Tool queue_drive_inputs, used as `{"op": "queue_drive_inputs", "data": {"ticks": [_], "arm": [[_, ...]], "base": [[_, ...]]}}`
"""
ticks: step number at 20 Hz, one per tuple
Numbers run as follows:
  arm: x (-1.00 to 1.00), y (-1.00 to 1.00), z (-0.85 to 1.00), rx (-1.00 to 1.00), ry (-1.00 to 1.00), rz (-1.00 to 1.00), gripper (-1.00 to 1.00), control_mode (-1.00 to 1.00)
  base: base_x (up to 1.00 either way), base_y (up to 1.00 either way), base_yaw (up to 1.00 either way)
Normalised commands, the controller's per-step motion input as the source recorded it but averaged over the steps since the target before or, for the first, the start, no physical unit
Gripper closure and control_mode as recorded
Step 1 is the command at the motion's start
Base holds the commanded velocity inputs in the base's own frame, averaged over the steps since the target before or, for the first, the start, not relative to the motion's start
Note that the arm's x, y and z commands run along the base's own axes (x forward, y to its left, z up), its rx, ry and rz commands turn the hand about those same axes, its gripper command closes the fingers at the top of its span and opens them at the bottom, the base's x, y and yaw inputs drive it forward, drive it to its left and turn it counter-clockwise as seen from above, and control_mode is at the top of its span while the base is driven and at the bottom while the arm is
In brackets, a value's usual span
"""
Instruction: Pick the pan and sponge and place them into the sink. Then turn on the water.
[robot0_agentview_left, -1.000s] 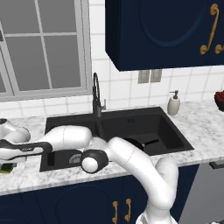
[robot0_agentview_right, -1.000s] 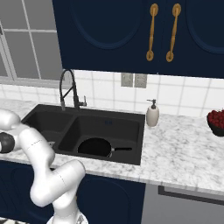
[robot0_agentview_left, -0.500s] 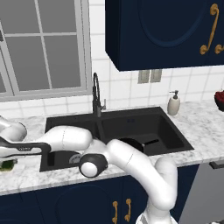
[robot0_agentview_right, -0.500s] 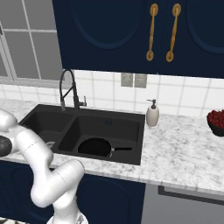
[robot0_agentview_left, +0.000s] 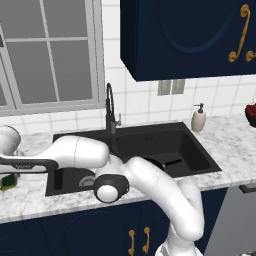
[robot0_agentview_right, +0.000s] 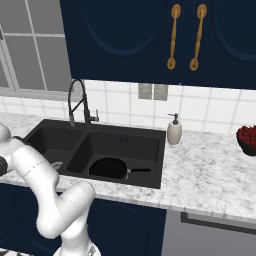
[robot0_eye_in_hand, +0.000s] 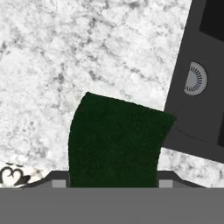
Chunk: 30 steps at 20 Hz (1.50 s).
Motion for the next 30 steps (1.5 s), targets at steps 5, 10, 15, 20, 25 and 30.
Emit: {"op": "queue_drive_inputs", "data": {"ticks": [5,10,15,20,25,30], "arm": [[-0.61,-1.0,-0.3,0.37,-0.15,0.15,1.0,-1.0],[-0.13,-1.0,-0.81,0.41,-0.13,0.09,1.0,-1.0],[0.05,-1.0,-0.25,0.48,-0.03,0.02,1.0,-1.0],[-0.03,-1.0,0.1,0.42,0.09,0.02,1.0,-1.0],[0.01,-1.0,0.0,0.05,0.15,0.0,1.0,-1.0],[0.04,-1.0,0.15,0.0,0.25,0.0,1.0,-1.0]], "base": [[0.0,0.0,0.0],[0.0,0.0,0.0],[0.0,0.0,0.0],[0.0,0.0,0.0],[0.0,0.0,0.0],[0.0,0.0,0.0]]}}
